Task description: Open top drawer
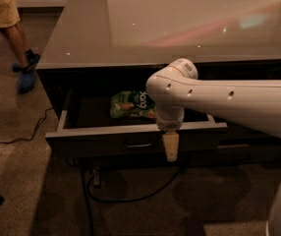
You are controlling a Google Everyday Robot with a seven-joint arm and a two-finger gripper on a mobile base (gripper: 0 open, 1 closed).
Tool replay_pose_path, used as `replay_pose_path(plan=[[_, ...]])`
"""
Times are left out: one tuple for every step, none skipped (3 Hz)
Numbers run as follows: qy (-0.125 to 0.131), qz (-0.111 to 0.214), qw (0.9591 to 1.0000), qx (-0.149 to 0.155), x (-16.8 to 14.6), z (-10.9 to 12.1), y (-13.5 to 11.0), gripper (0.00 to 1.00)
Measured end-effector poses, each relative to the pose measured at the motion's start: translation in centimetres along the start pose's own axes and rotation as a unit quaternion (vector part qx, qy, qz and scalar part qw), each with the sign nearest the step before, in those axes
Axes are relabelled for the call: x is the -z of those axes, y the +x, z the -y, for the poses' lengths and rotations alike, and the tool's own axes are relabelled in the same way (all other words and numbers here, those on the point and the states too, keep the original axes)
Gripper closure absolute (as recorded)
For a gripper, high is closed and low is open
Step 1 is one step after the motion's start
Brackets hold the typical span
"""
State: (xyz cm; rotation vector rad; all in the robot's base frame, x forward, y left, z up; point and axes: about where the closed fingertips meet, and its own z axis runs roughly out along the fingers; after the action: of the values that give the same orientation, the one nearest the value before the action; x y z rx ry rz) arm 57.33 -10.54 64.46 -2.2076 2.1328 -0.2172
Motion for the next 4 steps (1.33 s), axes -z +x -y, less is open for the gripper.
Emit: replay_pose_path(plan=[[-0.010, -0.009, 0.9997, 0.019, -0.3, -1.1, -0.3, 0.19], [-0.013, -0.034, 0.9992, 0.020, 0.1, -2.8, 0.2, 0.42], [-0.013, -0.045, 0.9988, 0.012, 0.5, -3.7, 0.7, 0.65], [-0.003, -0.064, 0.9980, -0.005, 2.3, -5.7, 1.4, 0.88]])
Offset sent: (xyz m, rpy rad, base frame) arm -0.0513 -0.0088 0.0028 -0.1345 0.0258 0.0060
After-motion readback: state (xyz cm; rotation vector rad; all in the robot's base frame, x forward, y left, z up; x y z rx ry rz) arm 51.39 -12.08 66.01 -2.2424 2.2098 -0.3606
